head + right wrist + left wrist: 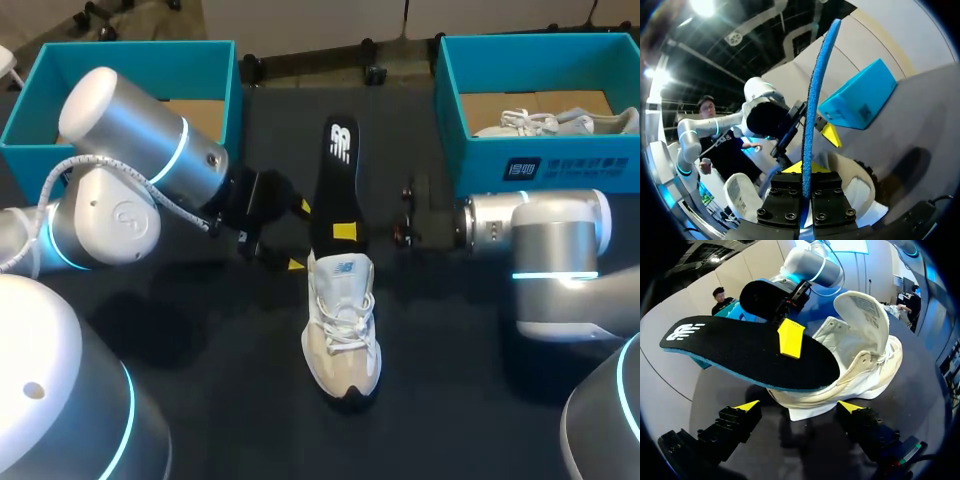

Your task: Take the shoe out of the shoebox, open the shoe tongue, remove and reinsert the insole, then place the shoe into the shoebox

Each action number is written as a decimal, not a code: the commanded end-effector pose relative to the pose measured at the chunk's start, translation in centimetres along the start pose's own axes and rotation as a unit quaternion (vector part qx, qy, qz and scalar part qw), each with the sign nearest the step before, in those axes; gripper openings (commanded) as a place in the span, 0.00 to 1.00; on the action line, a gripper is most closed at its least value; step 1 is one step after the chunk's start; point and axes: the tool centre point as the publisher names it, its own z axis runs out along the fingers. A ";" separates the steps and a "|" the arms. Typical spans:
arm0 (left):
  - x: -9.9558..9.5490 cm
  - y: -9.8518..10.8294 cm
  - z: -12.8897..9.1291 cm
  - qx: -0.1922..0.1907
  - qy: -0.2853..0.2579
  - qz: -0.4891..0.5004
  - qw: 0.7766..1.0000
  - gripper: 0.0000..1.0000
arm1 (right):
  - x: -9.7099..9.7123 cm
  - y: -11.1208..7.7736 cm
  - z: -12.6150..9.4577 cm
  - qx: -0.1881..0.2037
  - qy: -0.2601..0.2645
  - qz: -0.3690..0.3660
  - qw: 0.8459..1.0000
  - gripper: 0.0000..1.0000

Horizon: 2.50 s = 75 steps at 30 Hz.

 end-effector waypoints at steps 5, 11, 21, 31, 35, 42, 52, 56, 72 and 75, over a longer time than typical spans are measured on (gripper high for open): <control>-0.3 -0.1 0.0 0.000 0.004 0.003 1.000 1.00 | 0.0 -1.6 0.1 -0.004 0.001 0.008 1.000 0.00; -0.4 -0.1 0.2 0.000 0.007 0.005 1.000 1.00 | -0.1 -3.0 0.4 0.005 0.005 0.019 1.000 0.00; -0.6 -0.1 0.4 0.003 0.009 0.005 1.000 1.00 | 0.4 -4.6 0.2 0.015 -0.003 0.042 0.999 0.00; -0.5 0.1 0.5 0.004 0.011 0.003 1.000 1.00 | 0.8 -4.6 0.4 0.021 -0.016 0.044 0.999 0.00; -0.4 0.1 0.6 0.005 0.013 0.003 1.000 1.00 | 0.9 -3.7 0.6 0.029 -0.022 0.029 0.999 0.18; -0.4 0.1 0.6 0.007 0.012 0.004 1.000 1.00 | 1.5 -2.4 0.8 0.036 -0.026 0.012 0.999 0.31; 0.0 -0.1 0.7 0.009 0.014 0.007 1.000 1.00 | 2.1 -1.8 0.7 0.035 -0.034 -0.007 0.999 0.33; 0.0 -0.2 0.6 0.008 0.015 0.008 1.000 1.00 | 1.9 -1.0 0.6 0.043 -0.033 -0.016 0.998 0.33; 0.3 -0.7 0.5 0.008 0.009 0.009 1.000 1.00 | 1.1 0.2 0.2 0.090 -0.032 -0.018 0.995 0.00; 0.2 -0.7 0.6 0.008 0.009 0.009 1.000 1.00 | 1.2 -0.3 0.1 0.094 -0.032 -0.011 0.995 0.00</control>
